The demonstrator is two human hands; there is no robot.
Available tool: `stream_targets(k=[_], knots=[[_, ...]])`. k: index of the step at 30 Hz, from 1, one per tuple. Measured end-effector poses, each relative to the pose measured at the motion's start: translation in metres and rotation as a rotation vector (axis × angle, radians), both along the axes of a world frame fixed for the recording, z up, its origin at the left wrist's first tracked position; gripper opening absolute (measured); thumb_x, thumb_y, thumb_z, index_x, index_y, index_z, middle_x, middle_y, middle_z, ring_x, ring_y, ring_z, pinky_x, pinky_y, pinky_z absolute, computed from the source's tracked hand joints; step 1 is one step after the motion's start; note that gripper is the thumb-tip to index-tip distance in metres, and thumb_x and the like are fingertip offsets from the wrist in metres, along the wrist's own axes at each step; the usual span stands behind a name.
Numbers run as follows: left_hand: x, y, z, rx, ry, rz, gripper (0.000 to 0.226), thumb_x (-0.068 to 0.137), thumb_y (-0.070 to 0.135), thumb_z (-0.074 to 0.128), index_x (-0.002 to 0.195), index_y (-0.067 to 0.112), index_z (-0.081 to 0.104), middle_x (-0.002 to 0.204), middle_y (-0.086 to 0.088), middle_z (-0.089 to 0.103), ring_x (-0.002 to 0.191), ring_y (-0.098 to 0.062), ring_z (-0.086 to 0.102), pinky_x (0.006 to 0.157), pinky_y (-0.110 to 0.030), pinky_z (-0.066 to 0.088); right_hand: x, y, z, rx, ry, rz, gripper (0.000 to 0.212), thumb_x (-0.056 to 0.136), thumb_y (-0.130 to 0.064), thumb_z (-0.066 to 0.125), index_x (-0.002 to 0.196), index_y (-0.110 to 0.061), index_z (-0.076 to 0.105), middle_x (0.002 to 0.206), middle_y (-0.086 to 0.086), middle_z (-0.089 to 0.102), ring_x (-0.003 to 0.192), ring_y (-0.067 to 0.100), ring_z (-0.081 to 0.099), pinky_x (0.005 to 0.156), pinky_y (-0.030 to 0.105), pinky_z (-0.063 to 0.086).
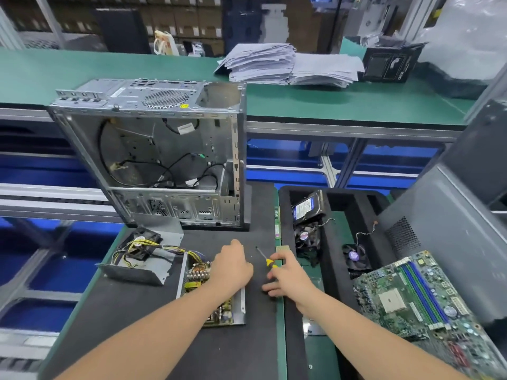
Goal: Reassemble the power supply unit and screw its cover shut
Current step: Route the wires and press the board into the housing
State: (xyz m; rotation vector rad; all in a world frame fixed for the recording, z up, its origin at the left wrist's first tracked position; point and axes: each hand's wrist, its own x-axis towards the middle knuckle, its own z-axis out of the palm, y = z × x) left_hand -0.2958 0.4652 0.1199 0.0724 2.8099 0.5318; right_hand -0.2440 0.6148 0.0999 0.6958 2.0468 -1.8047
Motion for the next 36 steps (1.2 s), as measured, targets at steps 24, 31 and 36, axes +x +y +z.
stream_targets(k=[24,31,36], knots=[[-0.008,-0.135,0.077,1.025,-0.606,0.235,0.018,0.099,-0.003,0.06,0.117,-0.006,0.059,0.102,-0.018,0.073,0.094,-0.029,0.071,0.079,-0.042,0.06,-0.02,-0.051,-0.013,0.419,-0.009,0.339,0.04,0.077,-0.02,0.089,0.096,-0.013,0.054,0.094,0.015,0.075,0.049,0.017,0.065,0.049,0.031,0.057],[-0.007,-0.123,0.048,1.101,-0.717,0.173,0.01,0.101,0.003,0.06,0.109,0.004,0.066,0.094,-0.008,0.078,0.079,-0.016,0.075,0.064,-0.027,0.058,-0.02,-0.059,-0.013,0.509,-0.006,0.349,0.049,0.078,-0.025,0.088,0.106,-0.009,0.051,0.103,0.015,0.071,0.062,0.02,0.061,0.049,0.027,0.049],[-0.021,-0.121,0.045,1.029,-0.754,0.065,0.018,0.101,0.009,0.062,0.118,0.009,0.065,0.11,-0.011,0.078,0.094,-0.019,0.076,0.073,-0.028,0.06,-0.022,-0.059,-0.015,0.654,-0.014,0.416,0.042,0.081,-0.03,0.081,0.1,-0.017,0.046,0.094,0.006,0.069,0.068,0.014,0.058,0.053,0.027,0.043]])
